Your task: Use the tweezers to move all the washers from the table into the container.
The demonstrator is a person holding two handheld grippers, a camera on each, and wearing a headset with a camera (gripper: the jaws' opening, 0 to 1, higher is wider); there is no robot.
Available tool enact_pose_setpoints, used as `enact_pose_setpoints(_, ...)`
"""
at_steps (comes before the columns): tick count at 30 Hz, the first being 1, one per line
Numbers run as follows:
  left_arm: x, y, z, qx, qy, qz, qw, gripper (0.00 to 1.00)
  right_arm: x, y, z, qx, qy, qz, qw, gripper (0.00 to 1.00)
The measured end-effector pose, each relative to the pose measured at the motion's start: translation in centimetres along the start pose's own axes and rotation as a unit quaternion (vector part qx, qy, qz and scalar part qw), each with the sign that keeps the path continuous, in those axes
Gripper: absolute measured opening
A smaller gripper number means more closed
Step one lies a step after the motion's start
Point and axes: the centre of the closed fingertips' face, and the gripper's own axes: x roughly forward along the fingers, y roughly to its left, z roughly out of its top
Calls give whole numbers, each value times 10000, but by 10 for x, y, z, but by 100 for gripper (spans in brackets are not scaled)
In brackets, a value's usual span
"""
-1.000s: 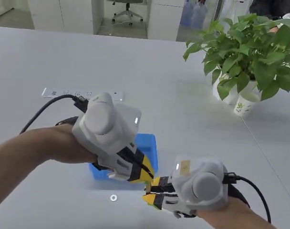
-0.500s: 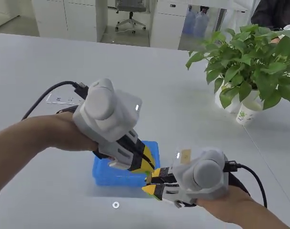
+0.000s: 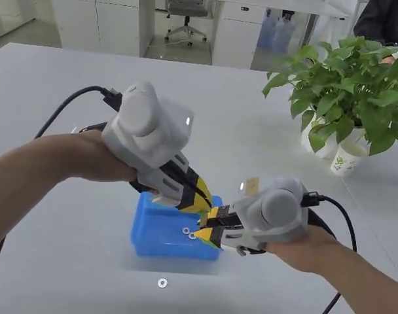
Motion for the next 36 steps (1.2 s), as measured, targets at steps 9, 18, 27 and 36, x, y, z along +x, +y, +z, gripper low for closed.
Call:
enact_pose_setpoints(9,1,15,-17,-136,92,81,9998,5,19,-12,-1,-55,27,100,9999,11)
enact_pose_setpoints(18,10,25,-36,-270,244,95,9993,5,40,-17,-13,43,56,310,9995,11)
enact_pose_setpoints(27,22,29,-55,-417,409,79,9983,5,56,-17,-26,191,124,429,9988,11)
enact_pose_setpoints(36,30,29,-65,-495,483,59,9976,5,64,-16,-36,308,211,508,9980,11)
